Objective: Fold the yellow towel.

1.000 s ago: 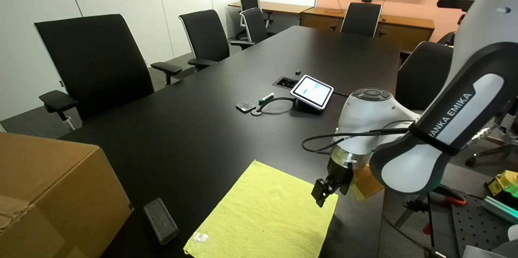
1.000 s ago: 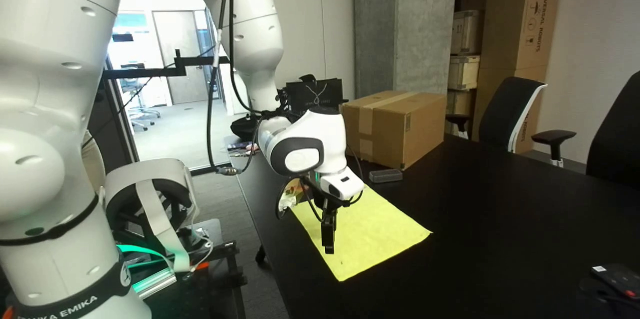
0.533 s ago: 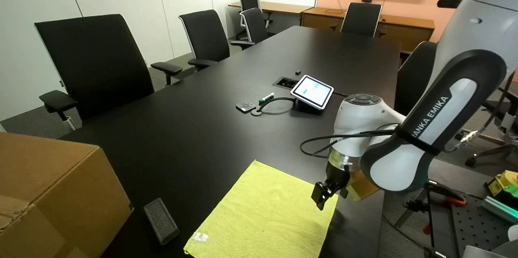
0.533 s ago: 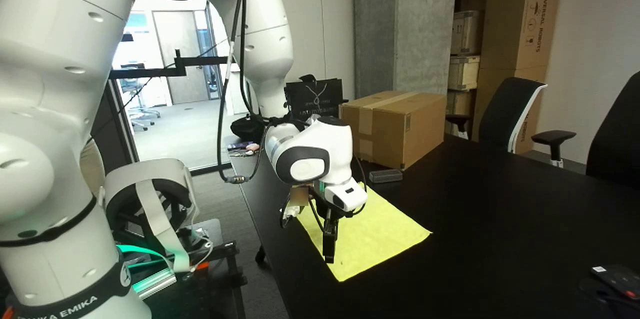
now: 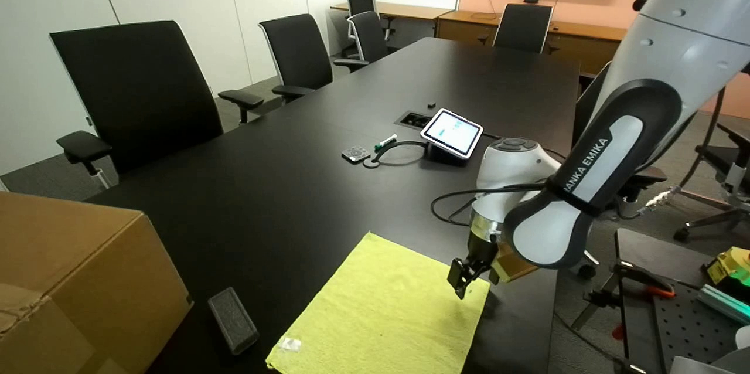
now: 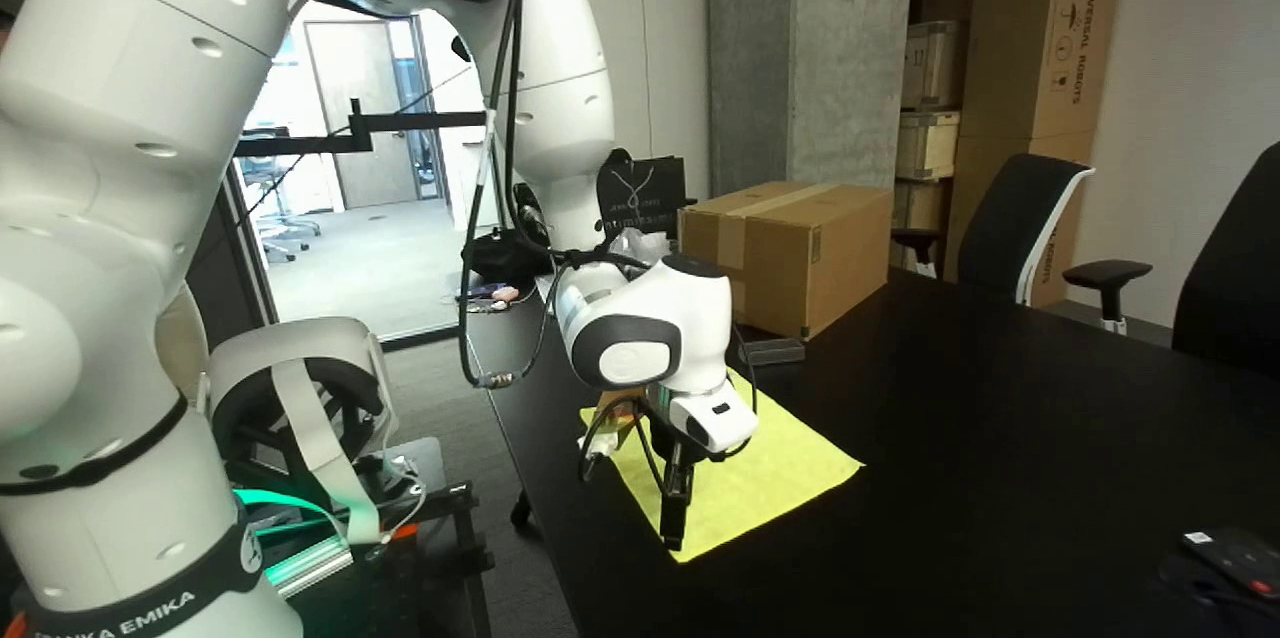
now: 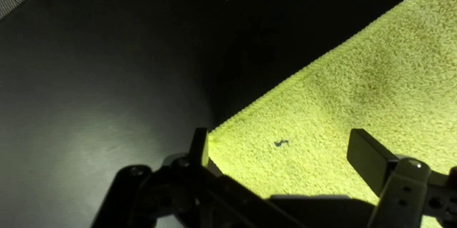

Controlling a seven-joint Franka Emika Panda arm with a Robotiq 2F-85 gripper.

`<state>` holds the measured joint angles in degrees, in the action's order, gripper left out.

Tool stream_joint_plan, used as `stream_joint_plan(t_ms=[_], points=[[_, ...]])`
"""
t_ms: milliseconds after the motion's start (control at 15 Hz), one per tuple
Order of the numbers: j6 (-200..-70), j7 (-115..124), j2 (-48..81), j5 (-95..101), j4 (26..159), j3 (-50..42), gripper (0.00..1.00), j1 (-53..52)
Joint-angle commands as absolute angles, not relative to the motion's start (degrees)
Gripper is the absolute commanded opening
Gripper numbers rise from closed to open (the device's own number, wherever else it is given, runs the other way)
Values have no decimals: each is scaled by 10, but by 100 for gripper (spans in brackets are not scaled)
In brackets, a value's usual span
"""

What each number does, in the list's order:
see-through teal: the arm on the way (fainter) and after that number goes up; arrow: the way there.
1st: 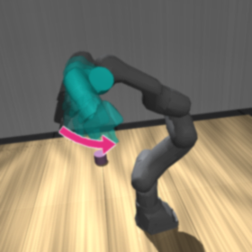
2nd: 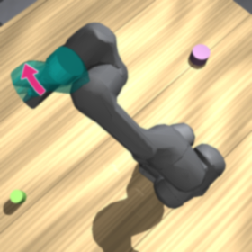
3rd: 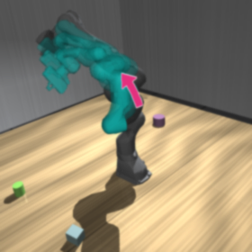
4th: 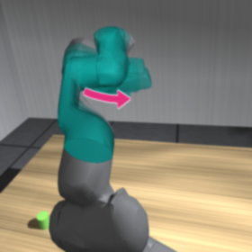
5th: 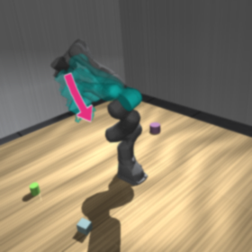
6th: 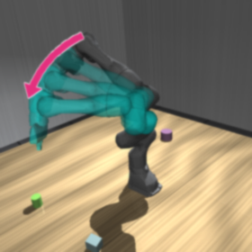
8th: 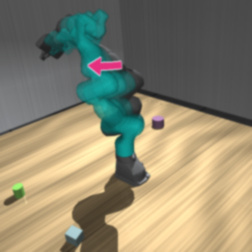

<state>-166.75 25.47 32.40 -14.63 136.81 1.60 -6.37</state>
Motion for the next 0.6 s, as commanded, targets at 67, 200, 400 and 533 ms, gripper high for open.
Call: stream_joint_plan(t_ms=[67, 200, 400, 533], points=[[-1661, 226, 351, -167, 1342, 32, 100, -37], [-1661, 225, 362, -167, 1335, 31, 100, -35], [-1661, 224, 375, -165, 1329, 26, 100, -35], [-1661, 223, 377, -164, 1328, 25, 100, -35]])
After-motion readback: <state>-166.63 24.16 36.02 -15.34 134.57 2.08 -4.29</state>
